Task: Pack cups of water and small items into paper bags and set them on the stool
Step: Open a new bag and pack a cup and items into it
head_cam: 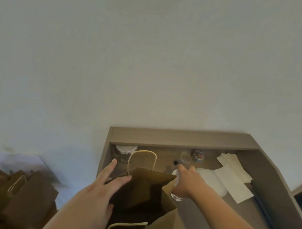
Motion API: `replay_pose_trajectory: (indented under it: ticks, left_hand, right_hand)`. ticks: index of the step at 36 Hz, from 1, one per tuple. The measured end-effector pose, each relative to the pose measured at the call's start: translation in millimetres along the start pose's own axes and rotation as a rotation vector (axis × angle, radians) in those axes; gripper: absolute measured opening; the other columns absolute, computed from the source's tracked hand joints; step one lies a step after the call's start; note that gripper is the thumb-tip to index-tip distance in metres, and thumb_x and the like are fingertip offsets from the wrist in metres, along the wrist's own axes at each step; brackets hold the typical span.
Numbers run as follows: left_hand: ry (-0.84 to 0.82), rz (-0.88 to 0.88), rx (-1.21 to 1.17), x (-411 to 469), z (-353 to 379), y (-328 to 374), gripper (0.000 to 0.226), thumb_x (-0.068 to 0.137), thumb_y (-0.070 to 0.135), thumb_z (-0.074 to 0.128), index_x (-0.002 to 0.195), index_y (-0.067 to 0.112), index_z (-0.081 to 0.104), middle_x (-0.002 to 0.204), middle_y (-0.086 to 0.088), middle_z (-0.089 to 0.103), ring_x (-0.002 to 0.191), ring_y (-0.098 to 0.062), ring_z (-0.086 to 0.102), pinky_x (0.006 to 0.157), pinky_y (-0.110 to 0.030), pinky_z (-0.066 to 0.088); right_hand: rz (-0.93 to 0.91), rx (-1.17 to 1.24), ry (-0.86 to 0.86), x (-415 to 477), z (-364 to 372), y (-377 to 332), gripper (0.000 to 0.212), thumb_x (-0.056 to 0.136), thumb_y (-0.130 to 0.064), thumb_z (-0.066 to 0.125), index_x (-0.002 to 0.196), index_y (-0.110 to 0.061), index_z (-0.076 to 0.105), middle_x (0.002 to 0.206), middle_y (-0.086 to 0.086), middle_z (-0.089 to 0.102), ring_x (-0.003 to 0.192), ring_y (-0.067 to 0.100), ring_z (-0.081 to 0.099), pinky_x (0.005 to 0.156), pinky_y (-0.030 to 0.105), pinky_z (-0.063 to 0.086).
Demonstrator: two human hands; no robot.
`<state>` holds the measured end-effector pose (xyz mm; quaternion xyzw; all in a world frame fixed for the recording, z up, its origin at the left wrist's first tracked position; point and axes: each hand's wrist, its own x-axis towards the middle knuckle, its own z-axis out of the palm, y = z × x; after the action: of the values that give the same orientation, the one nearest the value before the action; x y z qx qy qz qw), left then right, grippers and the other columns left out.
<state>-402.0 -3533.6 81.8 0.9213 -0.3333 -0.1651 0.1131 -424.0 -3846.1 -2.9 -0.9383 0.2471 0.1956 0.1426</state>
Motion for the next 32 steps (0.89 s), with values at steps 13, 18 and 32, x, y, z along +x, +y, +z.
replay_pose_trajectory:
  ticks: [13, 18, 32]
  left_hand:
    - [-0.001, 0.023, -0.077, 0, 3, -4, 0.072, 0.101, 0.038, 0.061, 0.152, 0.064, 0.017, 0.164, 0.029, -0.026, 0.145, -0.004, 0.039, 0.118, -0.017, 0.032]
    - [0.003, 0.024, -0.117, -1, 2, -4, 0.073, 0.102, 0.038, 0.062, 0.153, 0.063, 0.016, 0.165, 0.030, -0.023, 0.146, -0.008, 0.040, 0.120, -0.020, 0.033]
    - [-0.017, 0.124, -0.400, -3, -8, -17, 0.090, 0.082, 0.035, 0.065, 0.139, 0.076, 0.009, 0.155, 0.046, 0.003, 0.155, 0.001, 0.014, 0.126, -0.040, 0.028]
  right_hand:
    - [-0.024, -0.017, 0.063, -43, -72, -7, 0.092, 0.078, -0.064, 0.070, 0.153, -0.031, 0.027, 0.150, 0.011, 0.040, 0.119, 0.033, 0.062, 0.101, 0.043, 0.056]
    - [-0.187, -0.093, 0.197, -110, -145, -28, 0.074, 0.084, -0.065, 0.067, 0.143, -0.044, 0.027, 0.132, -0.005, 0.045, 0.096, 0.014, 0.061, 0.077, 0.029, 0.056]
    - [-0.673, -0.169, 0.134, -180, -124, -133, 0.072, 0.082, -0.061, 0.069, 0.140, -0.052, 0.027, 0.132, -0.015, 0.042, 0.110, 0.015, 0.058, 0.086, 0.028, 0.048]
